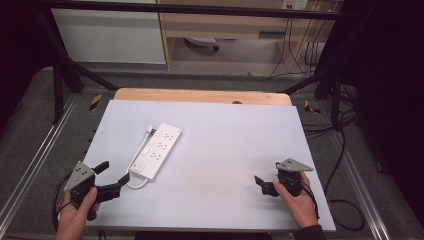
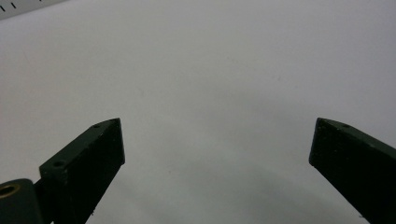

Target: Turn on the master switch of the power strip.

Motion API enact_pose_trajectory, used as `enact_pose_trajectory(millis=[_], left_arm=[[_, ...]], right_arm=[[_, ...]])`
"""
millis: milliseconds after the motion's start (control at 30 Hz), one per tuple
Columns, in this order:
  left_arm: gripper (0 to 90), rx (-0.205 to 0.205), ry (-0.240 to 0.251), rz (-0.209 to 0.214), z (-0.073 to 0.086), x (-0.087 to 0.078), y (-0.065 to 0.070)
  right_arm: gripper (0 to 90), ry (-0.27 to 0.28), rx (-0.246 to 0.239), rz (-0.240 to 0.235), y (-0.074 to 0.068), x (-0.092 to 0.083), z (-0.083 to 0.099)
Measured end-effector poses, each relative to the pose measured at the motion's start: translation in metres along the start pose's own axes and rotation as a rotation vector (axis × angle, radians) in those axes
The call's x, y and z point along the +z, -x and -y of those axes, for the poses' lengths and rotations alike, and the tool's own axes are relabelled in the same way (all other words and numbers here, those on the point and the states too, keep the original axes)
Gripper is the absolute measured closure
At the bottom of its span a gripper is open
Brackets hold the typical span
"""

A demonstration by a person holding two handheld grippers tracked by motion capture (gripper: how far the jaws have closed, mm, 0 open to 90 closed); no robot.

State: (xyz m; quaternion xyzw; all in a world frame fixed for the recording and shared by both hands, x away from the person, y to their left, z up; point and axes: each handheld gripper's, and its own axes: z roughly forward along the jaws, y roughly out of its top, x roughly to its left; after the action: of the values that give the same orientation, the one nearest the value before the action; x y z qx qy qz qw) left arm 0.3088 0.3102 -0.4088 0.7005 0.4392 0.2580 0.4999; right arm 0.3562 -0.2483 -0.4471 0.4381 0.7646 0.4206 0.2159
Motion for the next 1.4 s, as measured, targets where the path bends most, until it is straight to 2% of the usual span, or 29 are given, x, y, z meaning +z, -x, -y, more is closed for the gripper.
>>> enact_pose_trajectory(millis=[100,233,433,733,1033,1400], left_arm=[[11.6,0.000,0.002,0.001,-0.001,-0.001,0.000],[10.9,0.001,0.011,0.002,-0.002,-0.002,0.000],[9.8,-0.007,0.030,0.002,-0.004,-0.004,0.001],[8.6,0.006,0.074,0.013,-0.009,-0.001,0.006],[9.0,0.009,0.076,-0.005,-0.016,0.013,0.008],[9.6,-0.002,0.060,0.000,-0.021,0.029,0.005]], right_arm=[[4.4,0.043,-0.017,0.009,-0.002,-0.001,-0.003],[4.6,0.045,-0.031,0.003,-0.003,-0.001,-0.004],[5.3,0.057,-0.024,0.004,-0.004,-0.002,-0.005],[5.3,0.075,-0.028,0.005,-0.004,-0.004,-0.007],[6.1,0.089,-0.021,0.014,-0.003,-0.006,-0.008],[4.6,0.101,-0.008,0.015,-0.001,-0.007,-0.009]])
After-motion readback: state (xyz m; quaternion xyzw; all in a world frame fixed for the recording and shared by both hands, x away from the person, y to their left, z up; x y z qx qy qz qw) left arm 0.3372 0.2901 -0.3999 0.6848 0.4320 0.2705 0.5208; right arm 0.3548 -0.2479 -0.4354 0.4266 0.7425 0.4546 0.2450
